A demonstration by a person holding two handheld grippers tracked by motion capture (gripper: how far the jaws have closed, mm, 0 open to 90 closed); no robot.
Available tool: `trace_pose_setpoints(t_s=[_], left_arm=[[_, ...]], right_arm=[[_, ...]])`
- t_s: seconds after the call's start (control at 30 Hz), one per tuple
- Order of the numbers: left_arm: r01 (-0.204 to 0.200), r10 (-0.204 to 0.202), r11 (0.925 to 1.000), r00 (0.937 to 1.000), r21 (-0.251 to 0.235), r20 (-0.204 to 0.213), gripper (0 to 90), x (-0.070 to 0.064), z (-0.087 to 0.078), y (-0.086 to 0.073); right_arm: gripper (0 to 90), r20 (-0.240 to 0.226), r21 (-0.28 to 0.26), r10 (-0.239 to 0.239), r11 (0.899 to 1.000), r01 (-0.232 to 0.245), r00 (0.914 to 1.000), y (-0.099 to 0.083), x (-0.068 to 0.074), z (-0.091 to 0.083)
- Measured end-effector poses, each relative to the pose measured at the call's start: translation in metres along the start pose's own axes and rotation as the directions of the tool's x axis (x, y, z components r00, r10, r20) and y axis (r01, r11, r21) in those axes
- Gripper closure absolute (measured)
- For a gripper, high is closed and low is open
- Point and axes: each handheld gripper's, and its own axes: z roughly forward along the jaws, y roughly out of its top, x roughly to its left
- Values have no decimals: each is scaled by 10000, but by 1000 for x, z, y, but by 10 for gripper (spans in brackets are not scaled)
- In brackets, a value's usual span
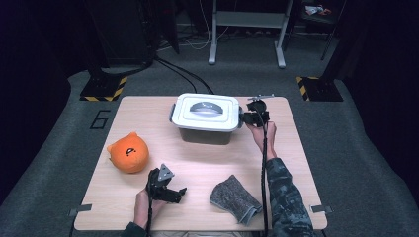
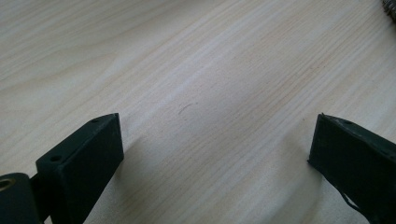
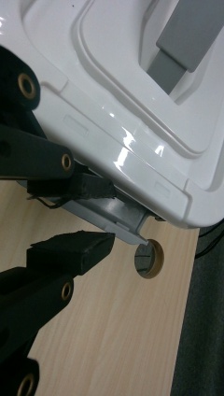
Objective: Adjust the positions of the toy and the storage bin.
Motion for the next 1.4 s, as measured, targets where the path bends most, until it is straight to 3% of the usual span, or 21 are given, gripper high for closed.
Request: trace_pose_setpoints(t_s=[0.17,0.23,0.27,0.47,0.5,1.13,1.27,1.4], left_arm=[[-28,28,10000,10000,3,3,25,0,0,0],[-31,31,10000,10000,2,-2,25,0,0,0],[-26,26,10000,10000,-27,-68,27,0,0,0],[-17,17,10000,9999,-72,-103,27,0,0,0],[-28,27,10000,10000,-29,-61,27,0,0,0],[-11,11,10000,9999,-54,-106,27,-1,0,0],[-32,32,10000,10000,-5,-19,27,0,0,0],[-20,20,10000,9999,-43,-106,26,0,0,0]], right_arm=[[729,54,121,234,9997,-235,9997,-1,3,-2],[734,34,59,95,9999,-95,9999,-2,2,-2],[733,99,76,286,9996,-287,9995,-3,3,-4],[733,88,136,176,9997,-178,9998,-8,2,-10],[733,161,110,346,9993,-348,9993,-9,3,-11],[727,304,201,548,9983,-554,9980,-26,2,-34],[729,514,139,282,9995,-289,9983,-28,5,-35],[728,605,232,363,9990,-378,9975,-28,6,-37]])
